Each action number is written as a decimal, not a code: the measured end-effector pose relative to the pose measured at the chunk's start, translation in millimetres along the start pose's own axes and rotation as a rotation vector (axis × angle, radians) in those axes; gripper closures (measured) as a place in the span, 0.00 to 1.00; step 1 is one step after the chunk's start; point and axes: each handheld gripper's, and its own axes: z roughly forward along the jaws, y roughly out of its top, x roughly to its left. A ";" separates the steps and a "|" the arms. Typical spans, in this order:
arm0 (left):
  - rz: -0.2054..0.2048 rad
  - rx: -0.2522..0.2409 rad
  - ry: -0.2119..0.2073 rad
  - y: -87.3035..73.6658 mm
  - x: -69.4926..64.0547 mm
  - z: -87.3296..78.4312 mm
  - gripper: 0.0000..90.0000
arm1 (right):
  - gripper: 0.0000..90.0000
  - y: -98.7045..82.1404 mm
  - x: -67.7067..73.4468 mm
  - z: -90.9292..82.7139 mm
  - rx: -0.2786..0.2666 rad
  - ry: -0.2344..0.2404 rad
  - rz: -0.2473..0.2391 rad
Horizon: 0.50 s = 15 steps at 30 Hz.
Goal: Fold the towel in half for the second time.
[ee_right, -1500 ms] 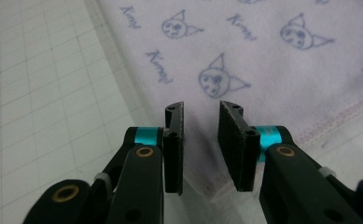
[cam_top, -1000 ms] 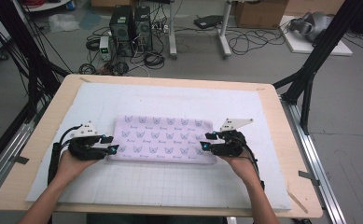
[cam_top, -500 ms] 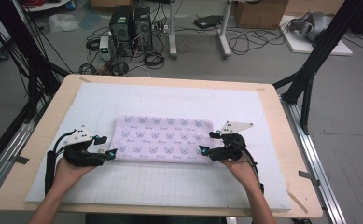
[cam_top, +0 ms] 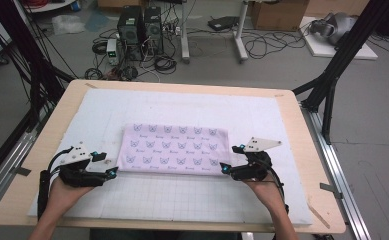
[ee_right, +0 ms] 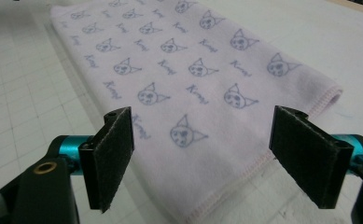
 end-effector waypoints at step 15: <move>-0.010 -0.016 0.012 -10.6 -3.6 -14.4 0.28 | 0.17 -23.1 8.6 -31.0 -0.026 -0.043 0.023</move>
